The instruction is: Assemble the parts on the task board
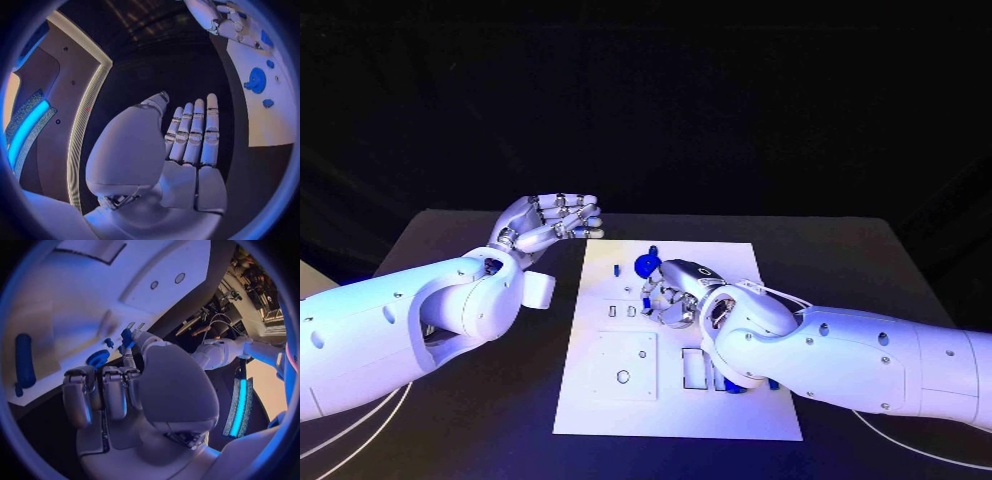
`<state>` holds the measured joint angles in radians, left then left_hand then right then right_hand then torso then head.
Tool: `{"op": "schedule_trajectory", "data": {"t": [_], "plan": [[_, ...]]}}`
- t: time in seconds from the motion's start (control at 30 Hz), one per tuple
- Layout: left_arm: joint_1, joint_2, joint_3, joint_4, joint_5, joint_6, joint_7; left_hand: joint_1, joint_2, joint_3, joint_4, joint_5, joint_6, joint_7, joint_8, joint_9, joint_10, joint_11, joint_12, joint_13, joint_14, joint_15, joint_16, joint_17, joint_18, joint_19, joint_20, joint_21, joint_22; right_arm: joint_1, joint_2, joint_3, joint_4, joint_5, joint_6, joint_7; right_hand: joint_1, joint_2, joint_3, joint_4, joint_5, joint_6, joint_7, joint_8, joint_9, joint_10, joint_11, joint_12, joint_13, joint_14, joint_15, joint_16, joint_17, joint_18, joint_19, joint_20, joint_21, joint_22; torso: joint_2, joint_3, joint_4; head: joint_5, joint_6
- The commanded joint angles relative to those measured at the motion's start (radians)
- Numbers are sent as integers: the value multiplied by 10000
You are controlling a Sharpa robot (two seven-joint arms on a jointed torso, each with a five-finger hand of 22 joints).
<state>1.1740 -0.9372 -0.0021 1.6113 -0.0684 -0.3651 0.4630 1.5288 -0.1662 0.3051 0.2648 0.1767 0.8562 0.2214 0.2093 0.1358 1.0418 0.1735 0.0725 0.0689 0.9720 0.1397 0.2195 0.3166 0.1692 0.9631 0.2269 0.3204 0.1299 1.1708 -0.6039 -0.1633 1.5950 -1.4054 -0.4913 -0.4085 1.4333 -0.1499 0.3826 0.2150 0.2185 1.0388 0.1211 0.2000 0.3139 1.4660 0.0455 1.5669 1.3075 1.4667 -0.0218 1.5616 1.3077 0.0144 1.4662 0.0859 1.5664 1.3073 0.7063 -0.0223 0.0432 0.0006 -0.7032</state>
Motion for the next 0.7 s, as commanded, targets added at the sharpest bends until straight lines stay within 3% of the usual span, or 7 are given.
{"op": "schedule_trajectory", "data": {"t": [0.03,0.3,0.7], "plan": [[5,22,6,22,38,104,36,-51,-15,77,-2,-65,-46,90,35,3,4,48,-41,-6,-30,-41,-40,18,118,-70,30,37,7,-105,110,-8,-46,-522,-2,-306,-92,5,59,12,42,109,-26,67,66,1048,-56,39,2633,961,-52,-4,2286,-144,1046,-46,44,2635,5,5,-12,32,-28],[5,38,6,20,38,117,29,-51,-15,77,-2,-65,-46,90,35,3,4,48,-41,-6,-30,-41,-40,18,118,-70,30,37,7,-266,341,-21,-235,-825,-4,-405,-130,-14,65,20,41,109,-30,78,73,1048,-59,39,2633,957,-56,-8,2270,-144,1046,-51,44,2635,-1,-2,0,40,-55],[5,39,6,5,38,127,23,-51,-15,77,-2,-65,-46,90,35,3,4,48,-41,-6,-30,-41,-40,18,118,-70,30,37,7,-322,429,-25,-311,-1097,-1,-454,-172,-48,72,23,39,108,-37,93,81,1048,-65,39,2633,958,-62,-8,2272,-144,1046,-57,44,2635,-2,0,-7,54,-80]]}}
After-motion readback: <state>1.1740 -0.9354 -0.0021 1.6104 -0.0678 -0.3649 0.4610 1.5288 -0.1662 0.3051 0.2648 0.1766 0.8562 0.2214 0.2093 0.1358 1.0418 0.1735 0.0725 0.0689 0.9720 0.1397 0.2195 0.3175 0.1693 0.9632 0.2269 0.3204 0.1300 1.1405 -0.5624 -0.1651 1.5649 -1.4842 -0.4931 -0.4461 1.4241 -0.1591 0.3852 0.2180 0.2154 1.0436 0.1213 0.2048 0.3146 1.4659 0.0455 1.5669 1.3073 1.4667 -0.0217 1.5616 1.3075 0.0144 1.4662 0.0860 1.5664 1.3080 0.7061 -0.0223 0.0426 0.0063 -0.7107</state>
